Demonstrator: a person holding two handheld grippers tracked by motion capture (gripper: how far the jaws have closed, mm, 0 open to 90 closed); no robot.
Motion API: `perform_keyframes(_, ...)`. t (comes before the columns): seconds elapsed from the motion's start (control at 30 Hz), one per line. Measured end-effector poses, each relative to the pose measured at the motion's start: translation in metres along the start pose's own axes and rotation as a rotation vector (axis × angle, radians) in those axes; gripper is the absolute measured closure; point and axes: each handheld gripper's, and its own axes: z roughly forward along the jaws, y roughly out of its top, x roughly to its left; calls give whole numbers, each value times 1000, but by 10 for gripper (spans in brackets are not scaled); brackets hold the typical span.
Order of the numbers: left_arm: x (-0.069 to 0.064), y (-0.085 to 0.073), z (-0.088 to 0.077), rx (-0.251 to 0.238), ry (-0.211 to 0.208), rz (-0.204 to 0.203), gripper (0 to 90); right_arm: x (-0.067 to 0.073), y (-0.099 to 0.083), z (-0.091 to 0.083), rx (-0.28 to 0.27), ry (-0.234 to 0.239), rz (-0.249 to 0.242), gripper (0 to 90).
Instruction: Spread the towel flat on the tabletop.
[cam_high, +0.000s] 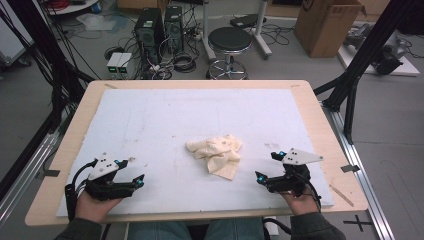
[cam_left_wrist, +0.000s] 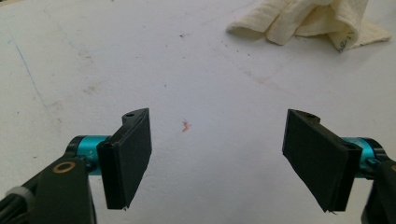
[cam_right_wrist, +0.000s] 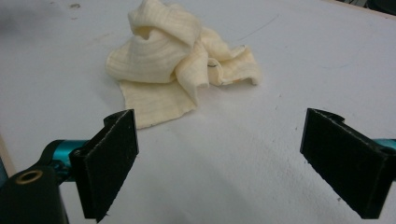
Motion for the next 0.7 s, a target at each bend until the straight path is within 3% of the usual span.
perform_keyframes(0.7,0,-1,-1,-6,-8,-2,246,0,-1,0,7,-1,-10,106)
